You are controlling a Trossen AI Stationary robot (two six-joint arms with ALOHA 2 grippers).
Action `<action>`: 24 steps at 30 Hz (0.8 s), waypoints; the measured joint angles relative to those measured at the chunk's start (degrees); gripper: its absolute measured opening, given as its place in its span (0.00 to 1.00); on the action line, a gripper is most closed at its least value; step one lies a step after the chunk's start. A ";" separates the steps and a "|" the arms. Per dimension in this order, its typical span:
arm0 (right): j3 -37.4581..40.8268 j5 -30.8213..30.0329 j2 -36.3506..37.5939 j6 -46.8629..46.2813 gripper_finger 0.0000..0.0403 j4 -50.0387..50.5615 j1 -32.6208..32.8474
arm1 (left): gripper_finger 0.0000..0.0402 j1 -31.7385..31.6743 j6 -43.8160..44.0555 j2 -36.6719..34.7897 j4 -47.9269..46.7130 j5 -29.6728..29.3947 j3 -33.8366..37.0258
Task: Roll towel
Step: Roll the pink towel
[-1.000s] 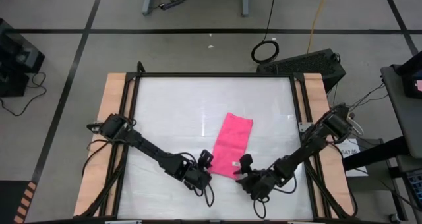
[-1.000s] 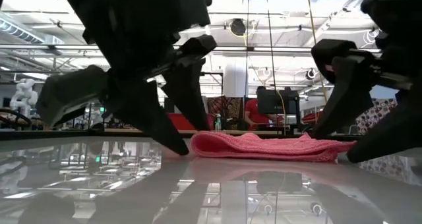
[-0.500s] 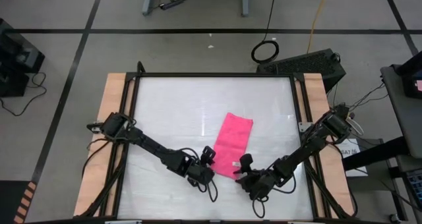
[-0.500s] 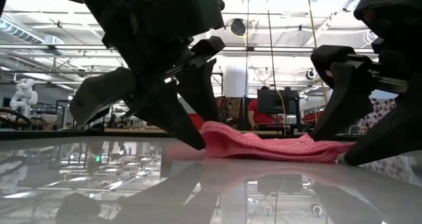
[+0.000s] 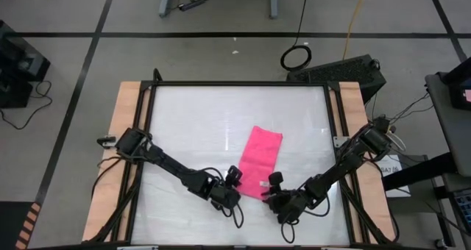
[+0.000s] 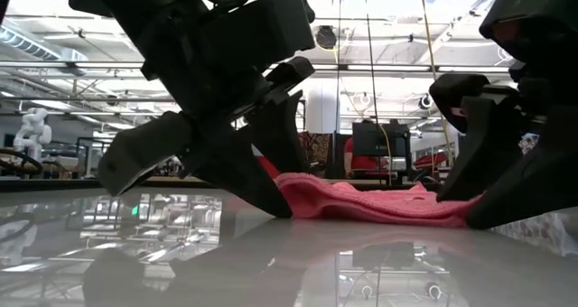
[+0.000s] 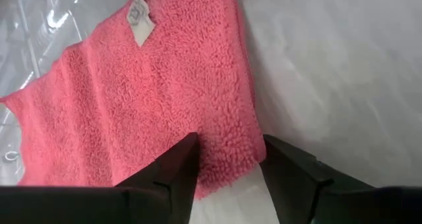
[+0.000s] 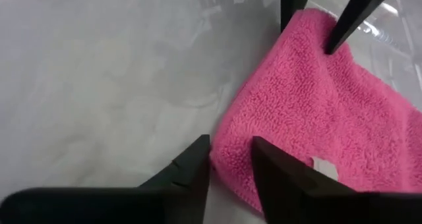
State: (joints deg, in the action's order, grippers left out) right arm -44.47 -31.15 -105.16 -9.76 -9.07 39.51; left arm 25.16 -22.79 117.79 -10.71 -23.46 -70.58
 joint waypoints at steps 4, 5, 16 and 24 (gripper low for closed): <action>-0.04 0.14 -0.40 -4.05 0.12 -0.15 0.04 | 0.32 -0.06 -0.52 0.13 0.10 0.28 0.02; -0.04 0.18 -0.42 -4.77 0.08 -0.19 0.04 | 0.29 -0.07 -0.52 0.14 -0.01 0.65 0.02; 0.05 -0.64 0.85 -12.66 0.00 -0.61 1.44 | 0.09 -0.39 -0.45 0.21 -0.25 4.65 0.10; 0.05 1.30 0.91 -19.32 0.00 -0.84 1.44 | 0.23 0.16 -0.18 0.21 -0.18 4.49 0.13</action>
State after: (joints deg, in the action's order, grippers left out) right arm -44.42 -29.85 -104.25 -29.08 -9.91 40.95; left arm 25.32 -22.97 117.99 -10.90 -18.97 -70.46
